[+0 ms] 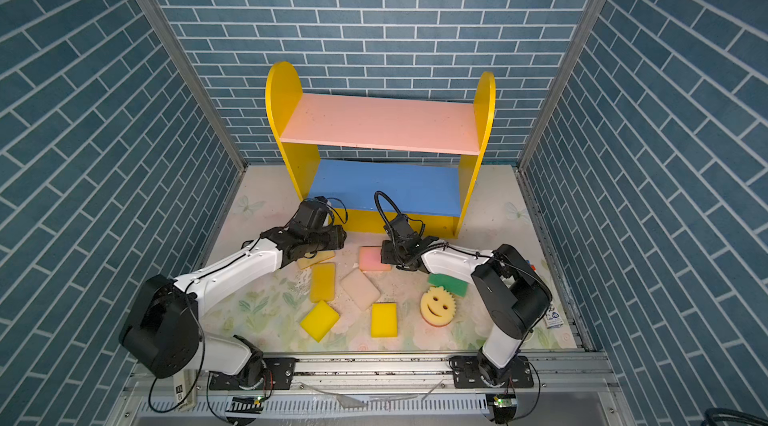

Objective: Place and organize the cleaning sponges onto the shelf

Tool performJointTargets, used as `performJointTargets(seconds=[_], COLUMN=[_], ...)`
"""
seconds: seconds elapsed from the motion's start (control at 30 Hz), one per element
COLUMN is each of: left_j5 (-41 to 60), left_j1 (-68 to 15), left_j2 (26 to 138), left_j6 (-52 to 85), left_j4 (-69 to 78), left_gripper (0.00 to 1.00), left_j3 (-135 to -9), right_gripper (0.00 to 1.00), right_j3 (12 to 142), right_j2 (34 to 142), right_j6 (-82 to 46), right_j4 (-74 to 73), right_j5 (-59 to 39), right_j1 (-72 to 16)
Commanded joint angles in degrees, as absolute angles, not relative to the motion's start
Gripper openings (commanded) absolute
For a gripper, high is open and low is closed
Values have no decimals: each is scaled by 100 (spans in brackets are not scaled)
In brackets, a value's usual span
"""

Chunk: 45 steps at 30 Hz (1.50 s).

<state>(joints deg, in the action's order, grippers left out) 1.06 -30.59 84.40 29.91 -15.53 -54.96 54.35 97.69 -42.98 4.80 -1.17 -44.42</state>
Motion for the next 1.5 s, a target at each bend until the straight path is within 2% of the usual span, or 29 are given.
performJointTargets(seconds=[0.0,0.17,0.33,0.4,0.57,0.83,0.87,0.93,1.0,1.1,1.3,1.47], left_j5=[385,764,432,380,283,-58,-93,-92,-87,-77,232,332], left_j1=[-3076,-3075,-3081,-3079,-3082,-3111,-3120,-3129,-3132,-3142,-3138,-3129], left_j2=[8802,9303,9094,9065,8870,8094,7996,7793,7615,7277,6553,6035], left_j6=[2792,2828,2802,2825,2673,3344,3353,3408,3455,3552,3262,3005], left_j4=[-1534,-1905,-2049,-2187,-2169,-1425,-1350,-1215,-1240,-1295,-1677,-1848], left_gripper=[61,59,59,59,59,59,60,61,61,62,75,87], left_j3=[-5894,-6578,-6653,-6638,-6373,-5372,-5243,-5004,-4886,-4690,-4491,-4350], right_gripper=[53,51,40,39,31,29,28,17,1,0,0,0], right_j3=[5657,5961,6005,5968,5625,5615,5584,5509,5435,5442,5791,6331], right_j2=[9997,10210,10180,10194,10306,10574,10565,10511,10406,10206,9786,9689], right_j6=[-4148,-4206,-4170,-4213,-4595,-5138,-5102,-4986,-4870,-4664,-3844,-2756], right_j4=[408,694,633,542,-87,-309,-300,-272,-253,-87,197,810], right_j5=[-624,-954,-1034,-1045,-860,-890,-871,-821,-720,-538,-689,-1700], right_j1=[-4347,-4176,-4165,-4162,-4167,-4221,-4248,-4287,-4307,-4324,-4474,-4741])
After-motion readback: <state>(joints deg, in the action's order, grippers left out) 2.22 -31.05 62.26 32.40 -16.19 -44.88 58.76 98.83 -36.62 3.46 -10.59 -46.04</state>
